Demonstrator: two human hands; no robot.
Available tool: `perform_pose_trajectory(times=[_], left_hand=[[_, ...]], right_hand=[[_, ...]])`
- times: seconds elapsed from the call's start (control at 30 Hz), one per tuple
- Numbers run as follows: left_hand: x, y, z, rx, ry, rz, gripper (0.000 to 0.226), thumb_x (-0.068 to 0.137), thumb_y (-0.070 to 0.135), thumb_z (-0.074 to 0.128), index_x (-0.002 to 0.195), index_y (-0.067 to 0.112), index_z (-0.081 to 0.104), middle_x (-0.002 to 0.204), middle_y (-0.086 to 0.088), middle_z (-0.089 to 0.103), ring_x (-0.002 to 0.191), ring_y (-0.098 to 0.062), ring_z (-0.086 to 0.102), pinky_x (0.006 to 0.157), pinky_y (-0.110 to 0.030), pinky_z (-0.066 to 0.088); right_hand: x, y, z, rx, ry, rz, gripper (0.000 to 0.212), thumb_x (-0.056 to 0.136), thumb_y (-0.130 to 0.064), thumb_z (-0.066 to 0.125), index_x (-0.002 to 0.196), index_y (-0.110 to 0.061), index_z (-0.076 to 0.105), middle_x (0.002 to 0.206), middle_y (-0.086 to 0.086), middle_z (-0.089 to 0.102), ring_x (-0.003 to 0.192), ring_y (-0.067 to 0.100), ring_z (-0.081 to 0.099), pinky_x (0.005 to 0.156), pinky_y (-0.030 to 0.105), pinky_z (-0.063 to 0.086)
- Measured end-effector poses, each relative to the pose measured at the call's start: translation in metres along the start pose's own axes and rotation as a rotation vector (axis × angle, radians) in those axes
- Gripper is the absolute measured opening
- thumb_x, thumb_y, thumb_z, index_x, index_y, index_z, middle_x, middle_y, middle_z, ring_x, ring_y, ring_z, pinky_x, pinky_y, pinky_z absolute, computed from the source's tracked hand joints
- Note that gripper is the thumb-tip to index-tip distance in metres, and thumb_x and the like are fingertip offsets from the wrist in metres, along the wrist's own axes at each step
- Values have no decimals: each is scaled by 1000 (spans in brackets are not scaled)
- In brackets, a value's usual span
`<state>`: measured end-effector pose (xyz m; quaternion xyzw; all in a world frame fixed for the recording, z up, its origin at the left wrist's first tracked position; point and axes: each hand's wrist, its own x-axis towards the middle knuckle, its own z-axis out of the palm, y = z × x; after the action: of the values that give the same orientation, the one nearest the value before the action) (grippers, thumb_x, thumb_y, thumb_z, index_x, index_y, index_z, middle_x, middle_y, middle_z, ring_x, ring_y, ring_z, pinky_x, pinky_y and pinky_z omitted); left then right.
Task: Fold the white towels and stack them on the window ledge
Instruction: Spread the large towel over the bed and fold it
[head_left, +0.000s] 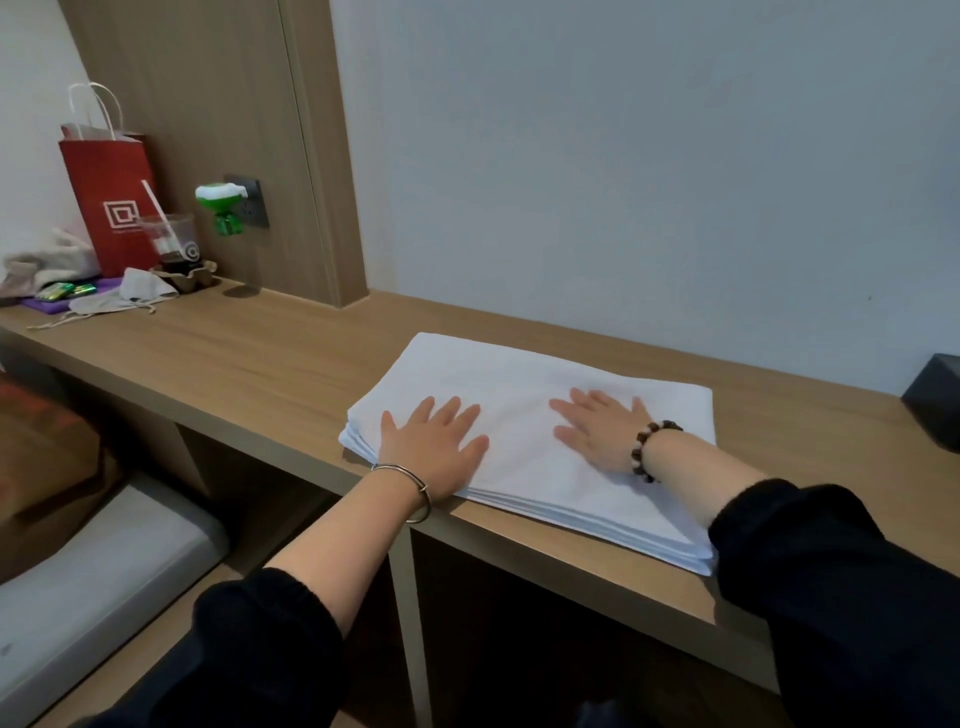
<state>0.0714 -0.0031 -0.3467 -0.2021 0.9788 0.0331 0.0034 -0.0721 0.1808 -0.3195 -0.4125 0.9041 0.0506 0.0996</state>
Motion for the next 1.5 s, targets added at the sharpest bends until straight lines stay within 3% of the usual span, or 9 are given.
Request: perform_pose_trajectory(times=[0.37, 0.47, 0.57, 0.67, 0.83, 0.9, 1.03, 1.2, 1.5], left_hand=[[23, -26, -12, 134, -57, -54, 51, 99, 51, 14, 148, 44, 2, 159, 15, -3, 147, -21, -2, 111, -64, 5], [37, -27, -25, 296, -19, -199, 50, 99, 46, 16, 147, 37, 15, 159, 4, 4, 145, -29, 2, 105, -68, 9], [42, -6, -32, 124, 3, -270, 47, 99, 41, 21, 144, 29, 30, 155, 0, 17, 143, -29, 9, 109, -62, 11], [33, 26, -25, 2, 33, -164, 46, 99, 43, 25, 141, 26, 34, 151, 1, 26, 141, -27, 17, 109, -57, 17], [16, 33, -1, -12, 22, -83, 55, 97, 53, 17, 148, 32, 17, 158, 6, 11, 145, -25, 7, 110, -59, 11], [16, 28, 0, -15, 8, -76, 58, 96, 57, 15, 149, 35, 11, 159, 9, 2, 147, -22, 0, 111, -60, 5], [24, 17, -1, 5, 0, -62, 59, 95, 60, 14, 150, 38, 9, 159, 12, -1, 147, -20, -1, 112, -61, 4], [36, -4, -6, 16, -43, -47, 55, 98, 56, 17, 150, 40, 7, 159, 13, -1, 147, -19, 0, 113, -58, 5], [42, -18, -6, 41, -55, -52, 53, 99, 53, 16, 149, 41, 6, 159, 12, -1, 147, -20, 0, 114, -57, 6]], right_hand=[[-7, 1, 19, 105, 65, 189, 55, 99, -50, 9, 151, -36, -2, 159, -4, -11, 147, 19, -8, 113, 59, -1], [-3, -33, 17, 178, 65, 318, 57, 98, -50, 8, 151, -33, -4, 159, -1, -15, 147, 22, -9, 113, 59, -2], [2, -63, 13, 209, 80, 378, 57, 99, -47, 10, 152, -29, -2, 158, 2, -17, 146, 28, -2, 114, 57, 9], [-2, -64, -1, 255, 187, 254, 53, 101, -38, 19, 151, -22, 12, 160, 6, -8, 141, 32, 23, 107, 46, 30], [-32, -3, -12, 929, 478, -70, 50, 87, 9, 38, 127, -16, 54, 148, -1, 34, 133, 17, 37, 93, 24, 45], [-47, 29, -2, 844, 544, -14, 58, 81, 14, 45, 130, -17, 52, 145, 1, 37, 134, 18, 36, 104, 29, 36], [-67, 65, 18, 726, 288, 87, 62, 85, 0, 59, 140, -21, 39, 135, -2, 46, 118, 11, 46, 87, 18, 38], [-61, 55, 35, 837, 495, 130, 23, 81, -9, 70, 102, -18, 68, 98, 0, 68, 90, 12, 61, 79, 25, 50], [-47, 39, 36, 577, 583, 334, 9, 76, -17, 62, 70, -19, 57, 71, -7, 58, 70, 15, 54, 57, 25, 40]])
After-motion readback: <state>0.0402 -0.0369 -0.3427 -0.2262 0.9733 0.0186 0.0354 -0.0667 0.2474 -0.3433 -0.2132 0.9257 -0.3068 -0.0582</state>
